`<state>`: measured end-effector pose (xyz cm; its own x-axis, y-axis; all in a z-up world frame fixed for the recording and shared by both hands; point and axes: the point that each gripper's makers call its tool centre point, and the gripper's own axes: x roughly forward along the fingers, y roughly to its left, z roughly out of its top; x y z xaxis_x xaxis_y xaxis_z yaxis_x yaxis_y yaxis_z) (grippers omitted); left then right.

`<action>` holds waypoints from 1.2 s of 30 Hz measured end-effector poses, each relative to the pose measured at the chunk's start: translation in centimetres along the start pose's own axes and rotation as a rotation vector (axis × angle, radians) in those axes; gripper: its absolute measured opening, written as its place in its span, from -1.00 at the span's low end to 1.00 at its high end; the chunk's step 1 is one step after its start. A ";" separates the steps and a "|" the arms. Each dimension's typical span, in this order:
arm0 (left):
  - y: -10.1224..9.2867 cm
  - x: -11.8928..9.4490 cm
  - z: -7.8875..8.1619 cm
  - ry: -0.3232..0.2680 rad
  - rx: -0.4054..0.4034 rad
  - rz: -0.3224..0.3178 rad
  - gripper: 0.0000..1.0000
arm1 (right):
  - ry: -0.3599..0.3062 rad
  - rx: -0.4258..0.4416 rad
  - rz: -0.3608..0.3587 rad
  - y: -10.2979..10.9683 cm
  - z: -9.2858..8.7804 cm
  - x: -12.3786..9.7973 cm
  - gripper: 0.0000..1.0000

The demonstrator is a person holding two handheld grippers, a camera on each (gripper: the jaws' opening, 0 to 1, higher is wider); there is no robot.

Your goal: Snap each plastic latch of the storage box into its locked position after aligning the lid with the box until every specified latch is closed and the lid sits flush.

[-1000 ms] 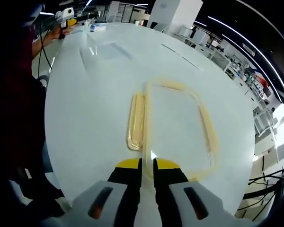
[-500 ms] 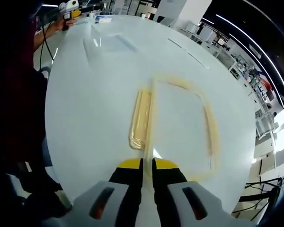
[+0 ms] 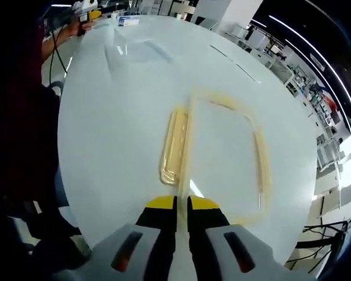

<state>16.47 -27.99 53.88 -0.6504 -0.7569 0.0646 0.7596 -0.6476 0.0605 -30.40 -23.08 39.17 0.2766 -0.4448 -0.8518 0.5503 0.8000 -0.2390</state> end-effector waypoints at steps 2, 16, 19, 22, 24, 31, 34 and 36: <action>0.0 0.0 0.0 0.001 0.002 -0.001 0.85 | -0.001 0.004 -0.001 -0.1 0.0 -0.1 -0.92; 0.0 0.0 -0.1 0.003 0.002 -0.001 0.84 | -0.040 0.051 0.007 0.0 1.0 -0.8 -0.92; 0.0 0.0 0.0 0.000 0.000 -0.001 0.83 | -0.049 0.062 0.008 0.0 1.2 -0.9 -0.92; 0.0 0.0 0.0 0.001 0.001 -0.002 0.83 | -0.057 0.073 0.009 0.0 1.3 -1.1 -0.93; 0.0 0.0 0.0 0.001 0.002 -0.002 0.83 | -0.062 0.080 0.010 0.0 1.4 -1.1 -0.93; 0.0 0.0 0.0 0.000 0.004 -0.004 0.83 | -0.097 0.109 0.016 0.2 2.1 -1.6 -0.93; -0.1 0.0 0.0 0.000 0.004 -0.004 0.83 | -0.113 0.123 0.018 0.2 2.4 -1.8 -0.93; -0.1 0.0 0.1 -0.003 0.005 -0.004 0.83 | -0.131 0.146 0.025 0.2 2.6 -2.0 -0.93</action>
<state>16.45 -27.92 53.98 -0.6538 -0.7537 0.0671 0.7567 -0.6504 0.0661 -28.75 -23.11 42.03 0.3865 -0.4813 -0.7868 0.6478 0.7489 -0.1399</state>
